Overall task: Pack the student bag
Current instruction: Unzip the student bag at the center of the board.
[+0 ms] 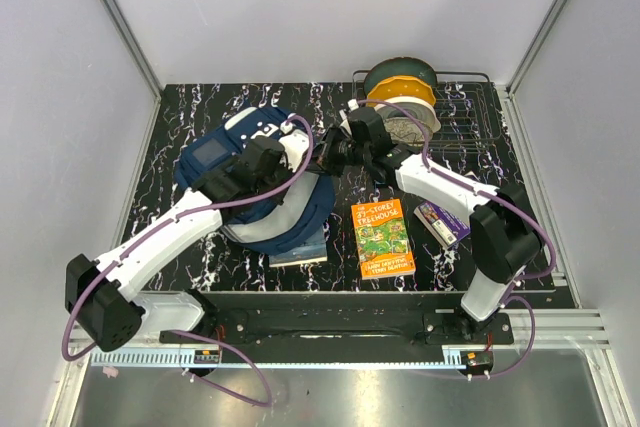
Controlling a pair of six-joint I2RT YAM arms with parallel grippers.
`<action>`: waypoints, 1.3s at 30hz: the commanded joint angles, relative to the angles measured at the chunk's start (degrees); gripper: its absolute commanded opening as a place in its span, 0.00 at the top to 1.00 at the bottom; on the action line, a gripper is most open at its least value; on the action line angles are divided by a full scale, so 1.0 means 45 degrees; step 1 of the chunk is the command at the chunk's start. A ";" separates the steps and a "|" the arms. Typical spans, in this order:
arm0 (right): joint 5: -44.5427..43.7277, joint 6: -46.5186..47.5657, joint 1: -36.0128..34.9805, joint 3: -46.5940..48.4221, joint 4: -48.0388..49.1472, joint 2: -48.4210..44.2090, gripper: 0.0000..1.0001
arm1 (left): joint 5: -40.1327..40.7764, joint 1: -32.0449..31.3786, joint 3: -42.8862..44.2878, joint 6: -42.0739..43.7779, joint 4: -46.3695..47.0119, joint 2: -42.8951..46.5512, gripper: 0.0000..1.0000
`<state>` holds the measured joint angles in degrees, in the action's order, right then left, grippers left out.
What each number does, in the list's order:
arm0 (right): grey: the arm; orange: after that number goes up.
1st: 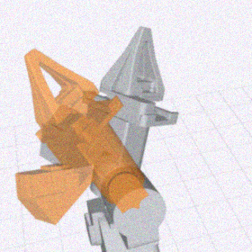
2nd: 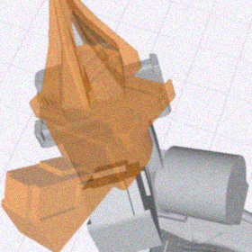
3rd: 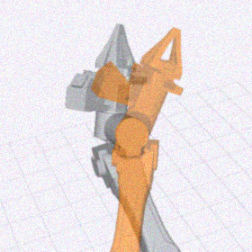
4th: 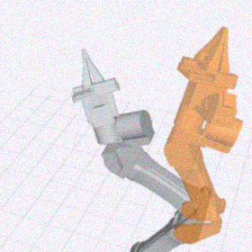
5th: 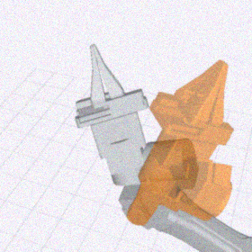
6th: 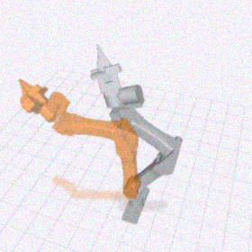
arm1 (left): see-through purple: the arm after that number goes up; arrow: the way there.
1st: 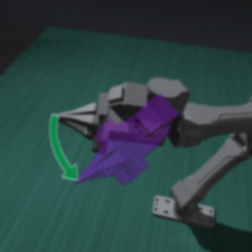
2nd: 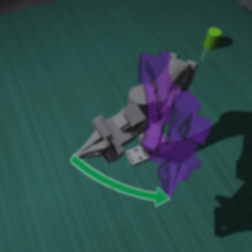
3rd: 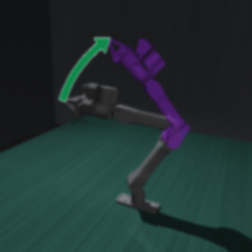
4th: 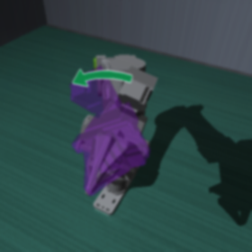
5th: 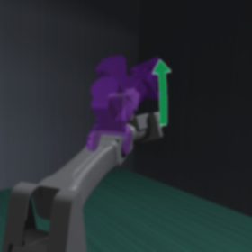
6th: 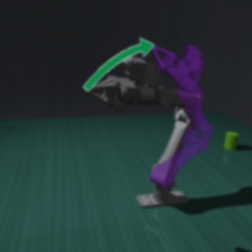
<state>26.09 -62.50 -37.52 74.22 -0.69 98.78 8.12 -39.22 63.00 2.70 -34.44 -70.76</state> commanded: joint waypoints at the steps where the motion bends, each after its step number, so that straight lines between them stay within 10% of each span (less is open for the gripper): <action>1: -0.0386 0.0373 -0.0061 0.0266 0.0798 -0.1267 1.00 | 0.0947 -0.0073 0.0258 -0.0091 -0.0063 -0.0193 0.81; 3: -0.0562 0.0529 -0.0042 0.0130 0.0661 -0.1307 0.92 | 0.1454 -0.0073 0.0025 -0.0247 0.0093 -0.0135 1.00; 8: -0.1167 0.1368 0.0523 -0.0435 -0.0724 -0.2047 0.38 | 0.3210 -0.0053 -0.0445 -0.0326 -0.0042 -0.0154 1.00; 12: -0.1985 0.2070 0.1363 -0.1703 -0.1447 -0.3316 0.20 | 0.3138 0.0336 -0.1030 -0.0580 -0.0121 0.0313 1.00; 15: -0.2960 0.2774 0.1482 -0.2601 -0.2422 -0.4371 0.17 | 0.2552 0.0591 -0.1285 -0.0893 -0.0141 0.0645 1.00; 19: -0.3492 0.2971 0.1871 -0.4126 -0.3166 -0.5678 0.15 | 0.1541 0.0591 -0.1364 -0.1166 -0.0180 0.1192 0.32; 24: -0.4370 0.3302 0.2301 -0.5824 -0.4319 -0.6754 0.14 | -0.0299 0.0572 -0.0954 -0.2314 0.0655 0.2537 0.01; 31: -0.4527 0.3576 0.3024 -0.7175 -0.5431 -0.7927 0.08 | -0.3501 -0.0321 -0.1149 -0.4251 0.3080 0.1998 0.01; 39: -0.5015 0.3362 0.3434 -0.8074 -0.6057 -0.8710 0.07 | -0.3093 -0.2494 -0.0973 -0.6338 0.4641 -0.1616 0.01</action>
<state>6.09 -47.62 -23.03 38.89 -26.30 61.17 -3.68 -47.77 57.49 -18.52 -20.38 -73.01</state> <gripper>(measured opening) 0.929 0.988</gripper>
